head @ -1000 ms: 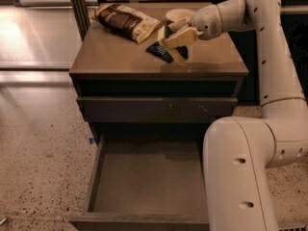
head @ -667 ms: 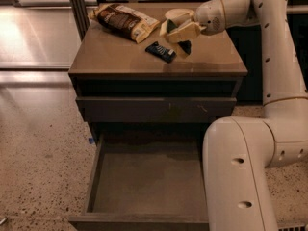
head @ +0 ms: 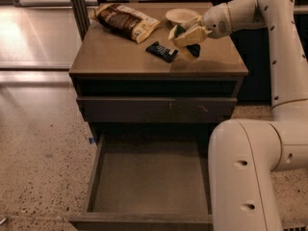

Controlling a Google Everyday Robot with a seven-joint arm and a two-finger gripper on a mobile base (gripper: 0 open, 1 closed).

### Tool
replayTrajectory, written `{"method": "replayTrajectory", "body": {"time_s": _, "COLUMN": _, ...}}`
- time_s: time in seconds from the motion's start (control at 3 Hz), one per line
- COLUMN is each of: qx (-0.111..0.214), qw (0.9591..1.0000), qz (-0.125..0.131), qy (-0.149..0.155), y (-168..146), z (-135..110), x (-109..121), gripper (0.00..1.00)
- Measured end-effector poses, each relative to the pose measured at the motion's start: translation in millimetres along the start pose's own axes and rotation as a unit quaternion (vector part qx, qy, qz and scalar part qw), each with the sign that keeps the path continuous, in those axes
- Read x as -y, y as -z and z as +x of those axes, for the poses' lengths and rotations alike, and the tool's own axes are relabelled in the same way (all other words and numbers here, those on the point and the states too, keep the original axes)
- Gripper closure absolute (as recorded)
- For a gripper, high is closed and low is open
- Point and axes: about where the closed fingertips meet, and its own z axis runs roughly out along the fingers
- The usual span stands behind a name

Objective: Pick sponge from middle drawer and place on counter

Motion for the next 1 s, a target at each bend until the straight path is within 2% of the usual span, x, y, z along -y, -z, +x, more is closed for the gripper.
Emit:
{"method": "replayTrajectory", "body": {"time_s": 0.33, "qx": -0.038, "qw": 0.9968, "qz": 0.057, "qy": -0.042, "y": 115.9, "z": -16.4, "x": -38.4, "gripper": 1.0}}
{"method": "replayTrajectory", "body": {"time_s": 0.67, "qx": -0.029, "qw": 0.99, "qz": 0.124, "qy": -0.061, "y": 196.1, "z": -49.3, "x": -67.5, "gripper": 1.0}}
{"method": "replayTrajectory", "body": {"time_s": 1.0, "qx": -0.029, "qw": 0.99, "qz": 0.124, "qy": -0.06, "y": 196.1, "z": -49.4, "x": -67.4, "gripper": 1.0}}
